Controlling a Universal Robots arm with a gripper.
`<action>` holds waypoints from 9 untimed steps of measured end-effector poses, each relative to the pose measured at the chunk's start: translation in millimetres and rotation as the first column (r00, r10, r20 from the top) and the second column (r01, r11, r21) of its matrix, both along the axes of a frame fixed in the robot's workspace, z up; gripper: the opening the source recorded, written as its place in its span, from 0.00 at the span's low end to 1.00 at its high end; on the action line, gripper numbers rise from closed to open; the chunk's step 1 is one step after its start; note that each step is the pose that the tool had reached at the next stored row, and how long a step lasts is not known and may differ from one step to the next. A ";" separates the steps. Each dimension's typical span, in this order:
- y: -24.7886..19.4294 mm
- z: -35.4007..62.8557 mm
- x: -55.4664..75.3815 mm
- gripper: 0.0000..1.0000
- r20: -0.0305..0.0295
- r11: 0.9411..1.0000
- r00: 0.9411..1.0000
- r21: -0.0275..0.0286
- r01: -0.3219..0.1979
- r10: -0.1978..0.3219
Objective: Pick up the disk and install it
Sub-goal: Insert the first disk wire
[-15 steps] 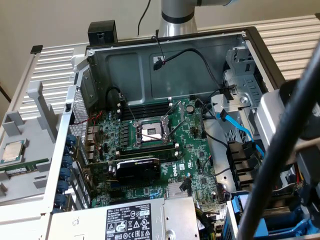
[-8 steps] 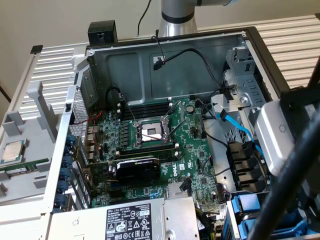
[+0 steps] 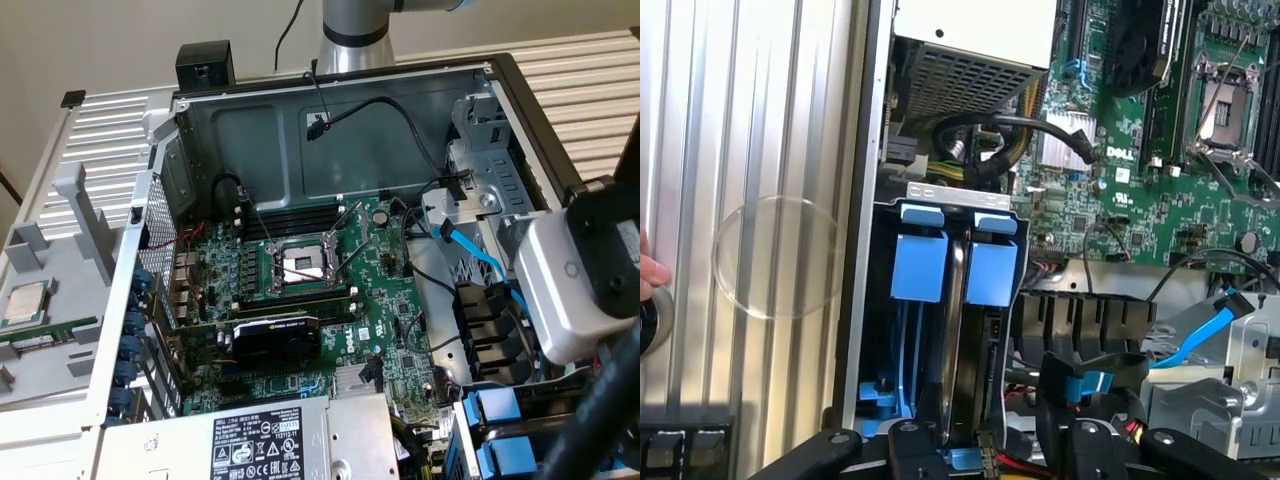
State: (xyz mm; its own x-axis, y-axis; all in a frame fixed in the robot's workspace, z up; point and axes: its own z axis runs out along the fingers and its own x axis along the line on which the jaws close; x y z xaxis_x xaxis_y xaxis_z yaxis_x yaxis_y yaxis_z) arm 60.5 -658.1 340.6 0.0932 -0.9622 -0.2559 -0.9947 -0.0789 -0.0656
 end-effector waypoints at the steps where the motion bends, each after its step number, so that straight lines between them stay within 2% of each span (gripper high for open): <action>1: 0.0 -0.3 0.3 0.49 -0.002 1.000 1.000 0.000 0.000 0.000; 3: -0.1 -1.0 1.1 0.49 -0.004 1.000 1.000 0.001 0.000 0.000; 6: -0.1 -2.1 1.6 0.49 -0.005 1.000 1.000 0.002 0.000 0.000; 9: -0.1 -2.2 1.8 0.49 -0.005 1.000 1.000 0.006 0.000 0.001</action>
